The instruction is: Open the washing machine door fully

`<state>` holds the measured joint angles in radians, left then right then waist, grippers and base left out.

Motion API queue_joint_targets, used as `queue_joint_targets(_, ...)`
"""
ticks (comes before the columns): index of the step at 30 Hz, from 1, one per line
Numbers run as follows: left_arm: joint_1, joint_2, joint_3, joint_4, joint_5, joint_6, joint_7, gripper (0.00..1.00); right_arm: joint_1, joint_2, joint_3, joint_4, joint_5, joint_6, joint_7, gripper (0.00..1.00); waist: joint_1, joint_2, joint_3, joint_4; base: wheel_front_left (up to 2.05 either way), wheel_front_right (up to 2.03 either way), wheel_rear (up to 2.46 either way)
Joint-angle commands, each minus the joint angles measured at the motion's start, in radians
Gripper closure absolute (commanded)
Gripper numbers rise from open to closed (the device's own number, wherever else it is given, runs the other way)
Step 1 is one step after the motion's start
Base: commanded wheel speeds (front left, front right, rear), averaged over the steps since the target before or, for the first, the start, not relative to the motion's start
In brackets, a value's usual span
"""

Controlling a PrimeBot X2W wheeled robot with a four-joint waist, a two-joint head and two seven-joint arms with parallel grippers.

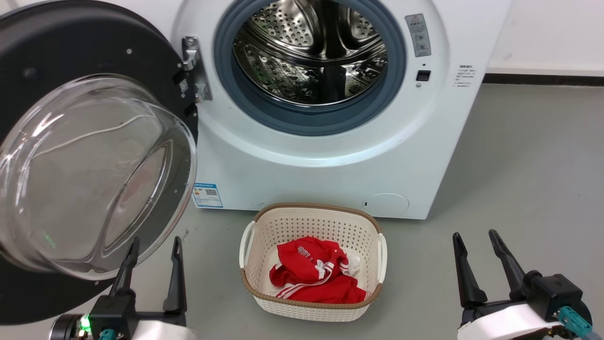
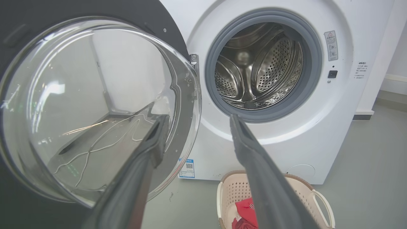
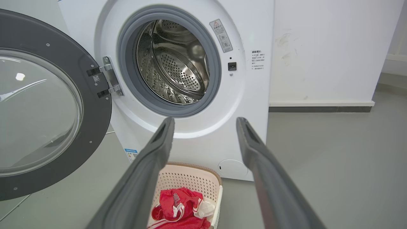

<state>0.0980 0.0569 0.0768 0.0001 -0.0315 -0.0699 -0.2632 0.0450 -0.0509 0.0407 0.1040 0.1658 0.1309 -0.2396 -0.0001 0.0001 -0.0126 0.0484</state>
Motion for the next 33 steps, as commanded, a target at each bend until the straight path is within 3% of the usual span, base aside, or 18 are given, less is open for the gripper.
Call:
queue_joint_targets(1, -0.026, 0.007, -0.012, -0.002, 0.013, -0.007, -0.002, 0.0, -0.005, 0.002, -0.007, -0.01, -0.013, 0.0, 0.002, 0.0, 0.0001, -0.0001, 0.003, -0.02, 0.0, 0.0, 0.0)
queue_joint_targets(13, -0.061, 0.007, -0.044, 0.013, 0.01, 0.001, -0.002, 0.0, 0.0, 0.002, -0.015, -0.037, -0.024, 0.0, 0.008, 0.0, 0.0001, -0.0001, 0.01, -0.087, 0.0, 0.0, 0.0)
queue_joint_targets(33, -0.028, -0.002, -0.08, -0.001, 0.0, 0.031, -0.002, 0.0, -0.026, 0.002, -0.009, -0.017, -0.031, 0.0, 0.007, 0.0, 0.0001, -0.0001, 0.011, -0.068, 0.0, 0.0, 0.0)
